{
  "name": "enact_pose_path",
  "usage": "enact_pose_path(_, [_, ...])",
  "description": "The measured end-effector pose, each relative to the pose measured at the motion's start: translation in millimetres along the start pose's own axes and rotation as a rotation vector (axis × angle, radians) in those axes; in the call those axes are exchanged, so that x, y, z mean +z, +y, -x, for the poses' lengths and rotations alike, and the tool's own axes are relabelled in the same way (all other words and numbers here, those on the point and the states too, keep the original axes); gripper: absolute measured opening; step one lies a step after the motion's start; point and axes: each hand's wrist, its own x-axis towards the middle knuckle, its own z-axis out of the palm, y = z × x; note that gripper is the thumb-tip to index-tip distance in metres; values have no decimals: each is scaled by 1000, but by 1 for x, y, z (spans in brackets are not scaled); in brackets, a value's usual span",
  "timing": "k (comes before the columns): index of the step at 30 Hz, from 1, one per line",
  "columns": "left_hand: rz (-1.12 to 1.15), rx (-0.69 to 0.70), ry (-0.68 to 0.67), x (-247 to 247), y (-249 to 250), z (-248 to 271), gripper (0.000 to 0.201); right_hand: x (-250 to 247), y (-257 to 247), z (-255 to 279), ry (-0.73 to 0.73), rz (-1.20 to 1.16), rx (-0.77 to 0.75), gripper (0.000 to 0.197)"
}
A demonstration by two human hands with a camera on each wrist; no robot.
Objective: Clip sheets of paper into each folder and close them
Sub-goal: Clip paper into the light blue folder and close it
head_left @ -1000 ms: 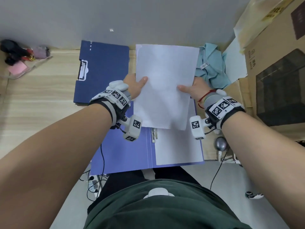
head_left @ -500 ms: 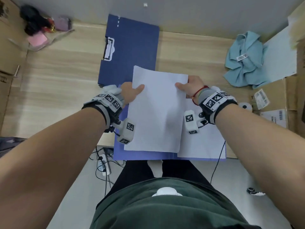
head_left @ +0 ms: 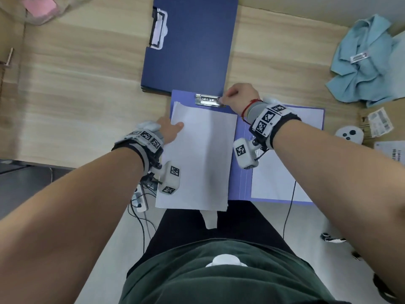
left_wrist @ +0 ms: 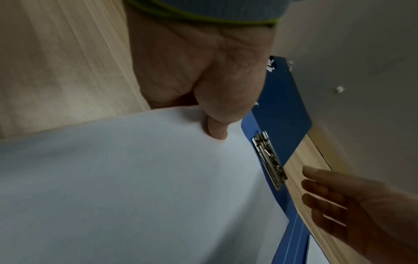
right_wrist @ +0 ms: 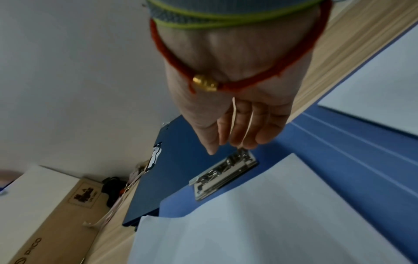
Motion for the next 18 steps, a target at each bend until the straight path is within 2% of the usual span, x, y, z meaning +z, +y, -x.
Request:
enact_pose_path(3, [39,-8,1,4,0,-5,66,13,-18,-2,-35,14,10,18])
enact_pose_path(8, [137,-26,-27,7,-3,-19,66,36,-32,-8,-130,31,128,41])
enact_pose_path(18, [189,-22,-69,15,-11,-36,56,55,-25,-16,-161,-94,252,53])
